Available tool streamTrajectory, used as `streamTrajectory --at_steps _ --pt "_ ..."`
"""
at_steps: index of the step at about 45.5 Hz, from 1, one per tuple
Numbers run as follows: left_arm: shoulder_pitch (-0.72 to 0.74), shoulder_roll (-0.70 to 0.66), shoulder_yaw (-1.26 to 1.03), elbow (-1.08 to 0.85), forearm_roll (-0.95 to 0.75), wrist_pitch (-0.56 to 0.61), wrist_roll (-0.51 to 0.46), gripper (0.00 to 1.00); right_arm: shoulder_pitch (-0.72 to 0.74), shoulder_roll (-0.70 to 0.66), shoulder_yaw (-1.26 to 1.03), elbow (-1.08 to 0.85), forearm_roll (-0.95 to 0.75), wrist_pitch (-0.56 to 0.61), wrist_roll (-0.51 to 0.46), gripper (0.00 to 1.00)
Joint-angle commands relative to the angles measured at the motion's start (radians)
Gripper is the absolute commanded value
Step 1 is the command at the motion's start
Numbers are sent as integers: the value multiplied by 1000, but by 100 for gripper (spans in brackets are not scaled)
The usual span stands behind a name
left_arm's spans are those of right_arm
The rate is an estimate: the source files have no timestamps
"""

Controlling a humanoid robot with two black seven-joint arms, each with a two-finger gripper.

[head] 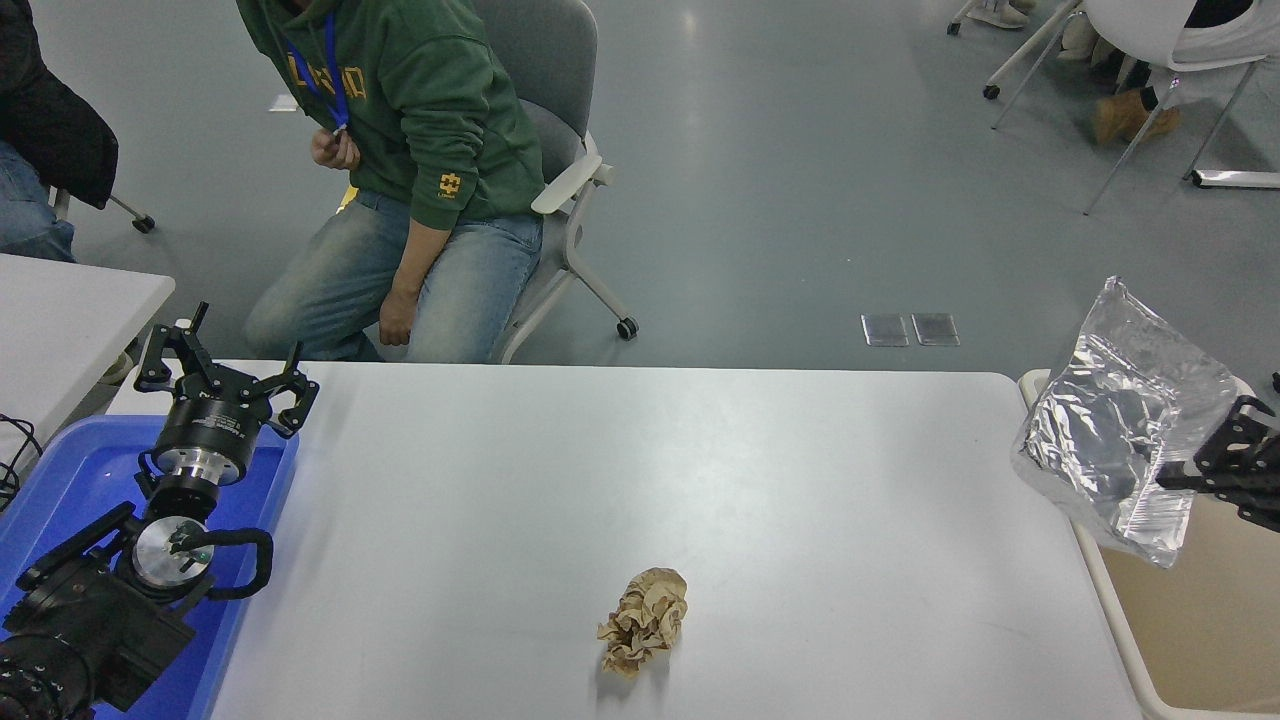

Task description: Clean the table surface

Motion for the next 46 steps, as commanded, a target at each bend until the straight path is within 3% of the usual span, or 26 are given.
streamTrajectory --at_steps 1,46 --pt "0 0 0 0 0 0 0 100 22 -1 3 -27 4 0 1 0" --pt "0 0 0 0 0 0 0 100 36 285 -10 -475 -108 -26 5 0"
